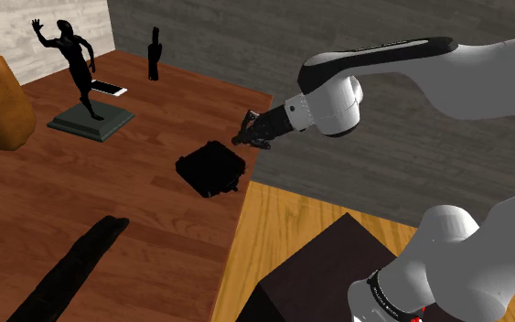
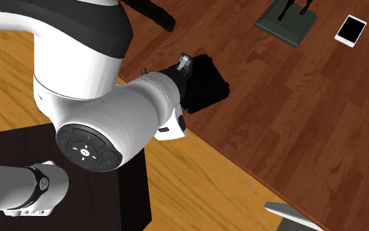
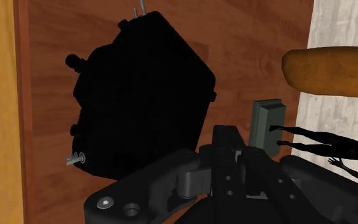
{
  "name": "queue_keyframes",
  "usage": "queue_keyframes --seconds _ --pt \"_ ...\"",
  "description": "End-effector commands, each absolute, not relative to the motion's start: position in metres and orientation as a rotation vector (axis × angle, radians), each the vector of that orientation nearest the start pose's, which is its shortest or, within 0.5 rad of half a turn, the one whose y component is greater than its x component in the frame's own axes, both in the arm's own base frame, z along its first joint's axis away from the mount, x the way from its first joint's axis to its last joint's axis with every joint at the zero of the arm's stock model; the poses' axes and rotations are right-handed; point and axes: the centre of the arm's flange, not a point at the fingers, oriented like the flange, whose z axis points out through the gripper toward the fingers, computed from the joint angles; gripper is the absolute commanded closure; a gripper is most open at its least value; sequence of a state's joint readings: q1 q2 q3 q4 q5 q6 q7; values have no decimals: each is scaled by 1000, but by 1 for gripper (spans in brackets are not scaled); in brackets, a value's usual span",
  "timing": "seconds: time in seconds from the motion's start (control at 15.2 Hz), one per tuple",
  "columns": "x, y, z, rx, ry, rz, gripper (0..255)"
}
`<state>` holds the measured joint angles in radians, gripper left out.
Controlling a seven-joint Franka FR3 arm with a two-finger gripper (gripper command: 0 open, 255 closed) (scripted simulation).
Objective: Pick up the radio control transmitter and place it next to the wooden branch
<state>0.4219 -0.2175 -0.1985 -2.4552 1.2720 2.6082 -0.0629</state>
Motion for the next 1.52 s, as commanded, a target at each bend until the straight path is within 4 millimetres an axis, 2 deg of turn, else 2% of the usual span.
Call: queue_keyframes --seconds 0.0,0.59,1.12,1.45 --pt "470 85 404 -2108 835 -258 0" --pt "431 71 295 -2149 653 -208 0" --pt "445 99 270 -2149 653 -208 0" --pt "445 99 270 -2149 653 -208 0"
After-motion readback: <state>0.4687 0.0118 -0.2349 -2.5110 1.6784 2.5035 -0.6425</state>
